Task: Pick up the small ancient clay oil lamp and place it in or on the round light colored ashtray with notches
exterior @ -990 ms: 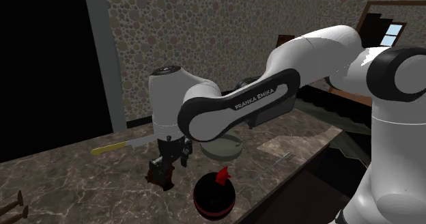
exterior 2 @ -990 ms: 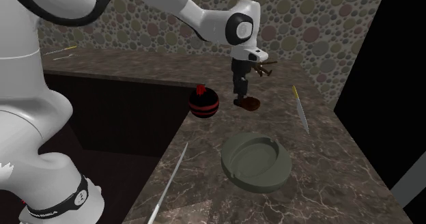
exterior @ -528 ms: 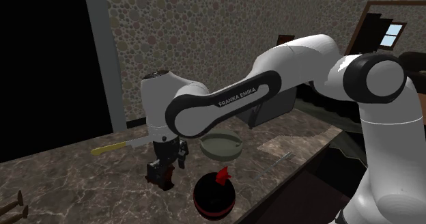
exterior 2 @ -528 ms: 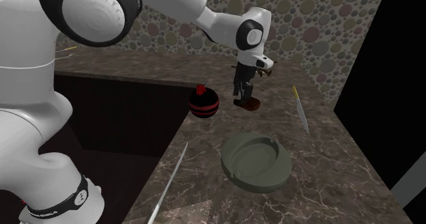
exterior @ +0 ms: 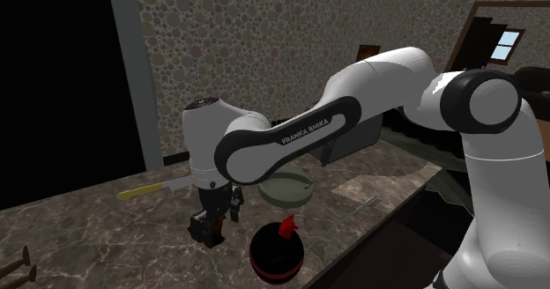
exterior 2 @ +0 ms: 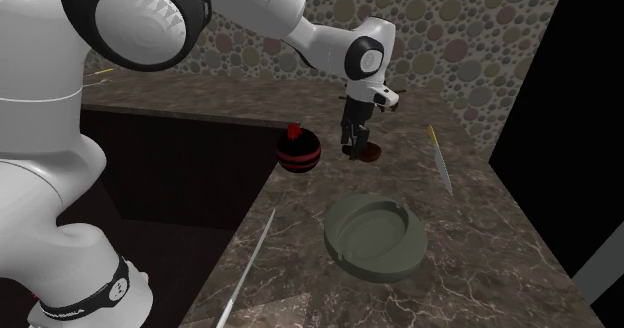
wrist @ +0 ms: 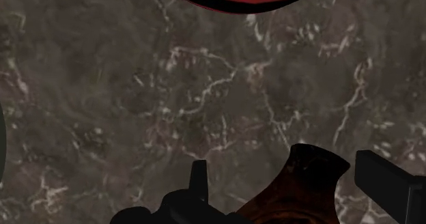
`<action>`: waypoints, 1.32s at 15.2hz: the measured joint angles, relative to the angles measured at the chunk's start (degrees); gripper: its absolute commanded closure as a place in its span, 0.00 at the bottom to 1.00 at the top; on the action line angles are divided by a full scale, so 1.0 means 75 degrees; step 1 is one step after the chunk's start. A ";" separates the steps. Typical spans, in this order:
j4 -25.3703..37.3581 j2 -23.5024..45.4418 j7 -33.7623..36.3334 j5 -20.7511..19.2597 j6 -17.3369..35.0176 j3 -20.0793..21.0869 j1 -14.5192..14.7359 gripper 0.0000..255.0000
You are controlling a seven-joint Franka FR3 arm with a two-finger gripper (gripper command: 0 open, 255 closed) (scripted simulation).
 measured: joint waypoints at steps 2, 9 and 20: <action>0.0000 0.0000 0.0000 0.0000 0.0000 0.0001 0.0000 1.00; 0.0000 -0.0005 -0.0001 0.0004 -0.0003 0.0005 0.0001 1.00; 0.0436 -0.0303 -0.0092 0.0209 -0.0682 0.0129 -0.0040 1.00</action>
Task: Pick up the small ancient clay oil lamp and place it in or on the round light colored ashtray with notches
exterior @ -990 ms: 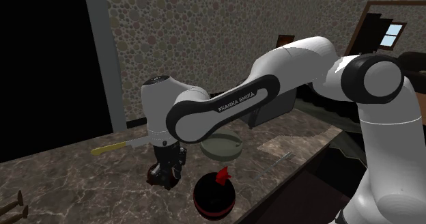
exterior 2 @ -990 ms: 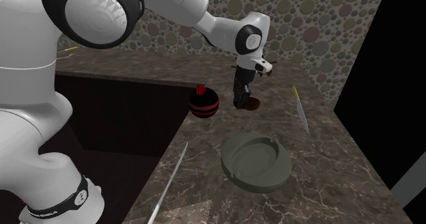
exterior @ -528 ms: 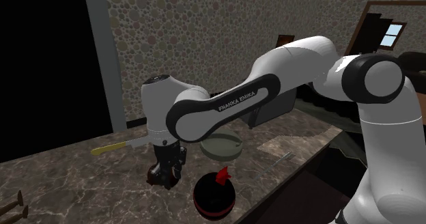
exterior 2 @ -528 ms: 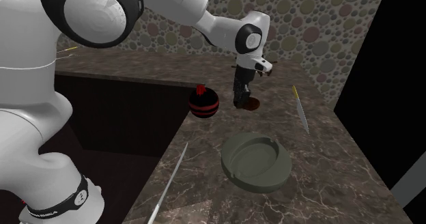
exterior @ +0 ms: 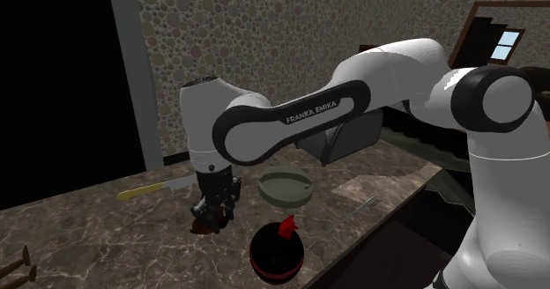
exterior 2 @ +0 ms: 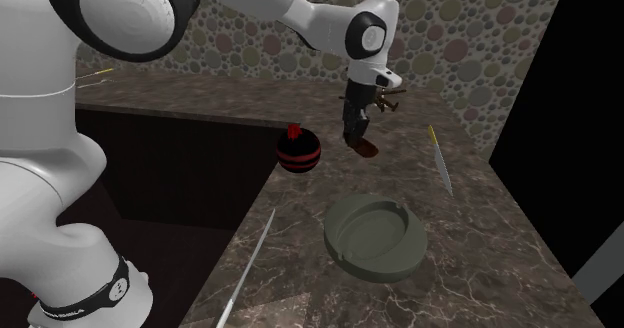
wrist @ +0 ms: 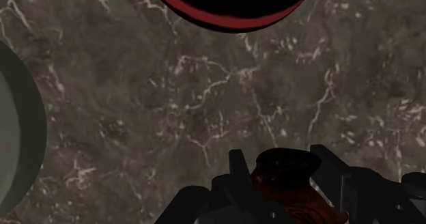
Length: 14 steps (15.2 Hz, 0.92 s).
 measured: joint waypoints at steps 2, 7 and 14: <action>0.0065 -0.0083 -0.0031 0.0051 -0.0135 0.0027 -0.0026 1.00; 0.0449 -0.0200 -0.0069 0.0140 -0.0607 0.0080 -0.0010 1.00; -0.0101 -0.0987 -0.0697 0.0551 -0.0717 0.0127 -0.0697 1.00</action>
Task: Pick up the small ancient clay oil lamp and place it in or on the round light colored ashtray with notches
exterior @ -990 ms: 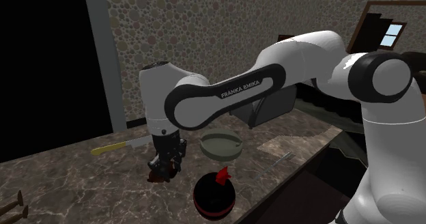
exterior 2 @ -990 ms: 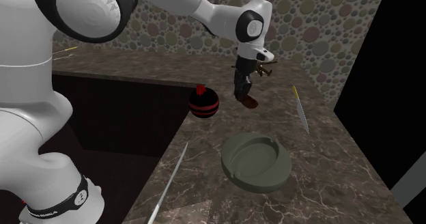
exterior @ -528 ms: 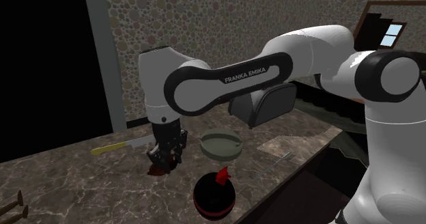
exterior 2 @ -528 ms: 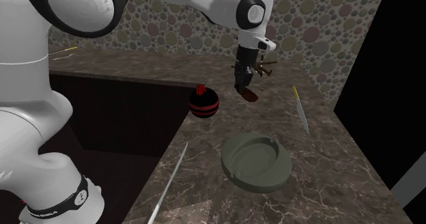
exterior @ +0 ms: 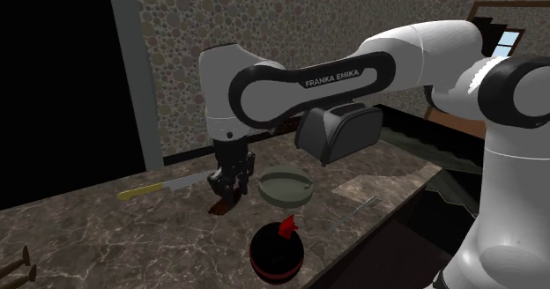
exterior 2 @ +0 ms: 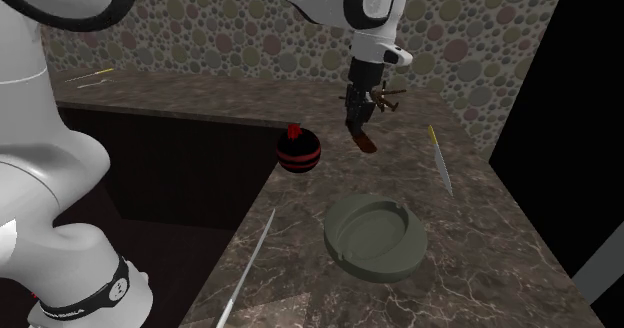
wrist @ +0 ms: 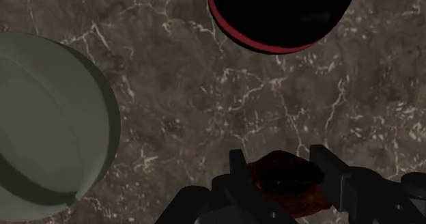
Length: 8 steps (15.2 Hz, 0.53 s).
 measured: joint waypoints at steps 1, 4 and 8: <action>-0.0202 -0.0208 -0.0181 0.0110 0.0031 -0.0003 -0.0182 1.00; -0.0883 -0.0779 -0.0762 0.0408 0.0255 -0.0069 -0.0705 1.00; -0.1682 -0.1576 -0.1699 0.0819 0.0428 -0.0276 -0.1379 1.00</action>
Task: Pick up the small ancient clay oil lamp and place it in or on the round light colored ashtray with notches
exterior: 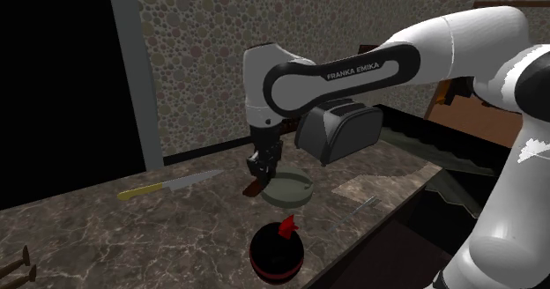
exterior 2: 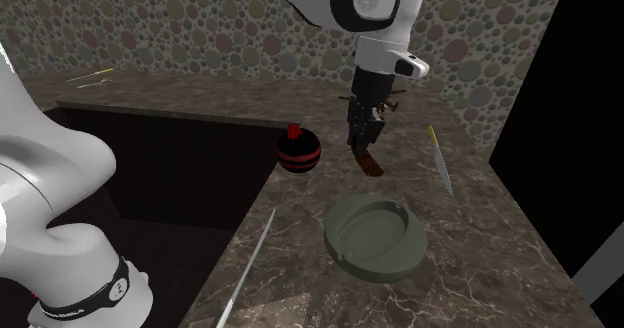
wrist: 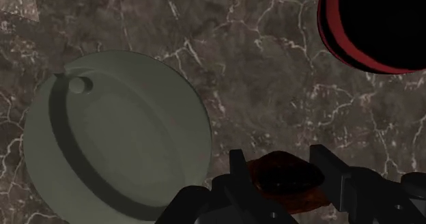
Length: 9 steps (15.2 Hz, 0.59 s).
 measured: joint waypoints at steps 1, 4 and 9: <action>-0.0181 -0.0203 -0.0239 0.0103 0.0021 -0.0067 -0.0146 1.00; -0.0563 -0.0596 -0.0846 0.0279 0.0085 -0.0282 -0.0481 1.00; -0.1050 -0.1092 -0.1838 0.0439 0.0162 -0.0715 -0.0975 1.00</action>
